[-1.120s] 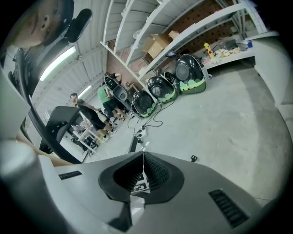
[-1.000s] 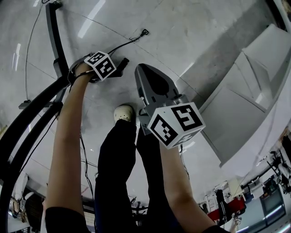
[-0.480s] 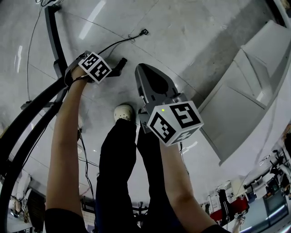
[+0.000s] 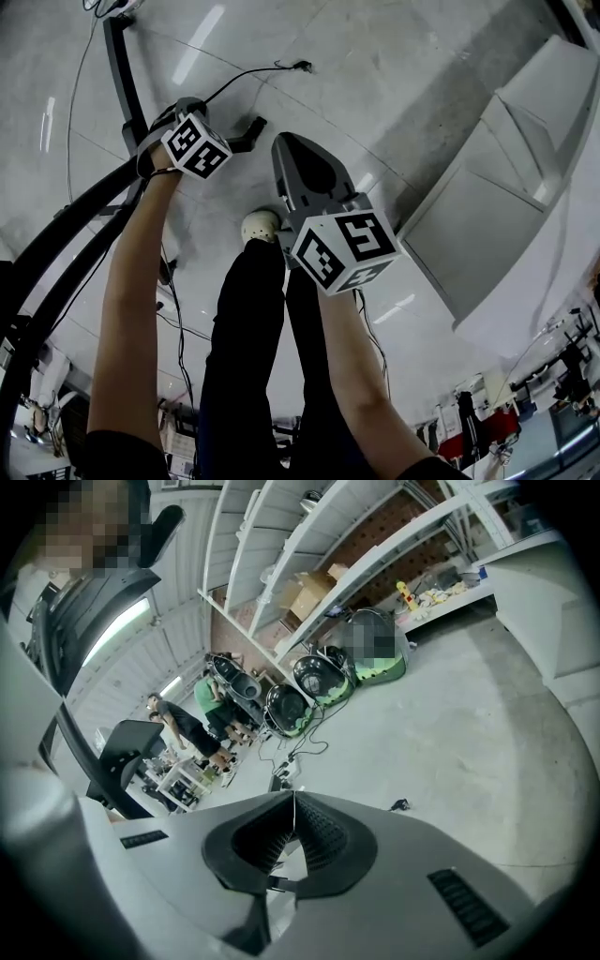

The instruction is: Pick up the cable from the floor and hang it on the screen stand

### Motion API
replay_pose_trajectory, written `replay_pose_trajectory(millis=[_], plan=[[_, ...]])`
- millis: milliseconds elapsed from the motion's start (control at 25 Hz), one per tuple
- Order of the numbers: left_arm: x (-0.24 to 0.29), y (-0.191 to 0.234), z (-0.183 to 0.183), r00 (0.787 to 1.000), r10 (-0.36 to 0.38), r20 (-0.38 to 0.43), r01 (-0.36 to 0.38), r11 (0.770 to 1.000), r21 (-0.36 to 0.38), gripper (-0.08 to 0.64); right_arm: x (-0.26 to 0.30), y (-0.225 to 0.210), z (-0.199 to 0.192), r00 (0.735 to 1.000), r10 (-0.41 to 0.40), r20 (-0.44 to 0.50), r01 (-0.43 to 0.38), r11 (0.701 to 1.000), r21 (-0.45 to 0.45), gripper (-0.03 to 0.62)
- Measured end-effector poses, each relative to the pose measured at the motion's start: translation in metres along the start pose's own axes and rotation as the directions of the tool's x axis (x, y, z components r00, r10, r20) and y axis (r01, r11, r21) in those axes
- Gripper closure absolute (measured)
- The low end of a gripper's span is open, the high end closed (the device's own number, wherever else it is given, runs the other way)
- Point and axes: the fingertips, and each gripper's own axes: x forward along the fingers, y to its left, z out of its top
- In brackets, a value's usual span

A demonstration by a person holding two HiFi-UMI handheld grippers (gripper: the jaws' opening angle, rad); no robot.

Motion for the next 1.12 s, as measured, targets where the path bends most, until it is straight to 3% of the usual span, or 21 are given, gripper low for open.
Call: replay_pose_trajectory(millis=[160, 400, 640, 1120], plan=[[-0.018, 0.009, 0.005, 0.998, 0.054, 0.035, -0.054, 0.999, 0.003, 0.534, -0.008, 0.0, -0.002, 1.0, -0.008, 0.007, 0.008, 1.0, -0.027, 0.569], [-0.049, 0.015, 0.011, 0.993, 0.077, 0.087, -0.076, 0.997, -0.019, 0.534, -0.021, 0.006, -0.003, 1.0, -0.017, 0.023, 0.018, 0.998, -0.052, 0.569], [-0.098, 0.022, 0.014, 0.984, 0.098, 0.151, -0.09, 0.994, -0.056, 0.534, -0.046, 0.022, -0.014, 0.998, -0.053, 0.027, 0.053, 0.999, -0.008, 0.569], [-0.208, 0.043, 0.038, 0.933, 0.193, 0.304, -0.172, 0.981, -0.095, 0.534, -0.076, 0.079, 0.018, 0.999, -0.011, 0.037, 0.013, 0.998, -0.054, 0.569]])
